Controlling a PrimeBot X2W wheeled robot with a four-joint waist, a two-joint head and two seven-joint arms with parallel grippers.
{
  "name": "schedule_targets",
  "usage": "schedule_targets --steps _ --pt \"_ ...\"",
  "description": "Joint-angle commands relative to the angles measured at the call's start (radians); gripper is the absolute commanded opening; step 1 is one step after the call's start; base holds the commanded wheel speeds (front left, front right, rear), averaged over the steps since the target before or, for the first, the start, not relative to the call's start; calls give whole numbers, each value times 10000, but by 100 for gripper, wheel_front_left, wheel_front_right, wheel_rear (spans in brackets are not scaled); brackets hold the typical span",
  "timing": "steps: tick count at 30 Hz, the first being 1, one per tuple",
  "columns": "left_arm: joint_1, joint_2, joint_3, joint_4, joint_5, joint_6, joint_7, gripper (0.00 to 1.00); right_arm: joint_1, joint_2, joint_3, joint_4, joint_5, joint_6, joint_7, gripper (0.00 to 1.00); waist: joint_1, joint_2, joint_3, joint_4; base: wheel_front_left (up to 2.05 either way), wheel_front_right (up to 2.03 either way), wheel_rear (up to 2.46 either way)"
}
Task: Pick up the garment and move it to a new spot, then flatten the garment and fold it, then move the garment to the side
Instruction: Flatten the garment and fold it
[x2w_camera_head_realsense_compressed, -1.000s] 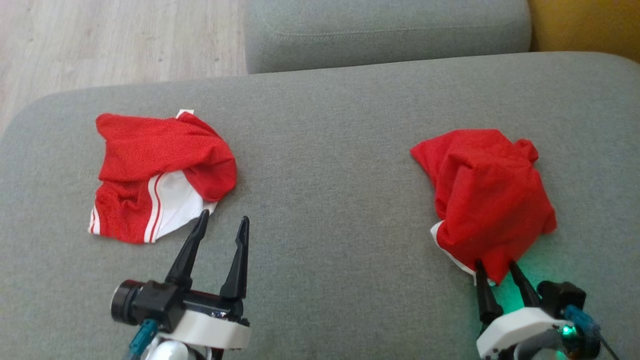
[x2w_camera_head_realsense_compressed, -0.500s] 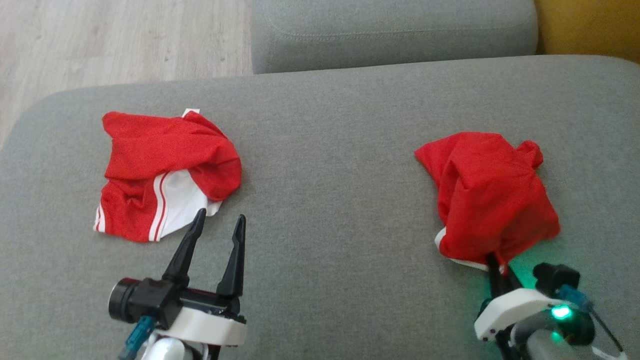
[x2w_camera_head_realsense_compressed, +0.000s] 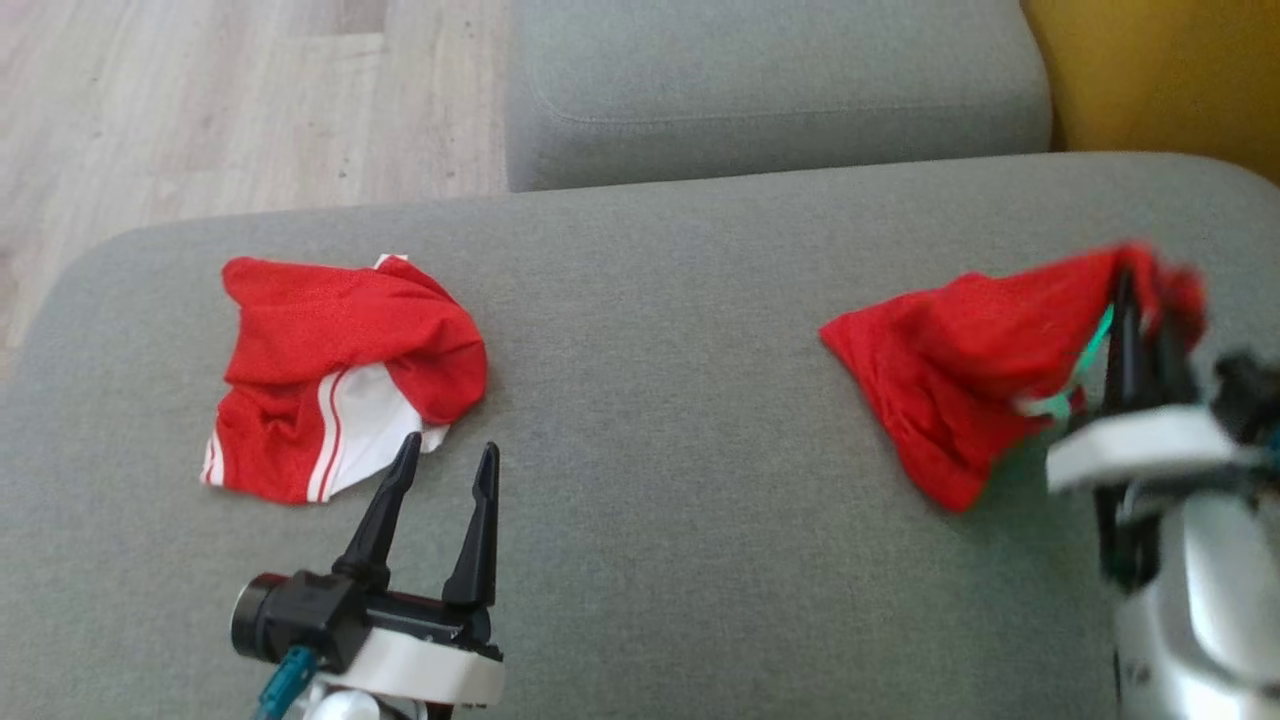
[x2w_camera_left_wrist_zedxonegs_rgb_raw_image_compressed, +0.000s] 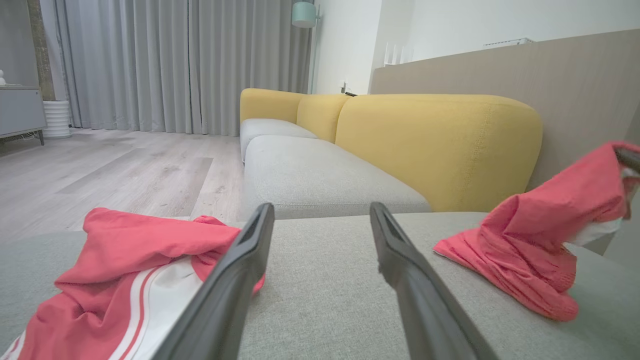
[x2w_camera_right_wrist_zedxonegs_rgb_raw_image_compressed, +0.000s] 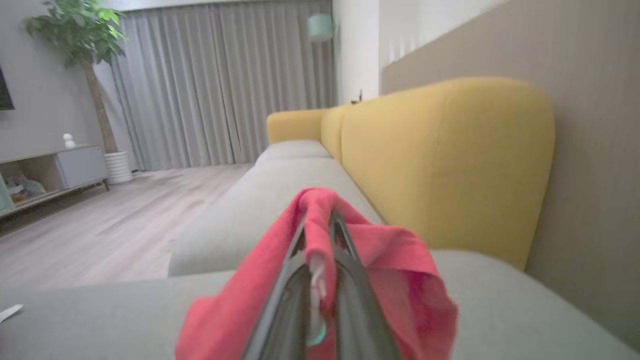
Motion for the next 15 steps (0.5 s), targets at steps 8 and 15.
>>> schedule_targets --steps 8,15 --pt "-212 -237 539 -248 116 -193 -122 100 -2642 -56 1423 -1035 -1131 -7 1411 0 0 -1 -342 619 0 0 0" --pt "-91 -339 581 -132 165 -303 -122 100 -4954 -56 3152 319 512 -7 1371 0 0 -1 -543 1037 0 0 0"
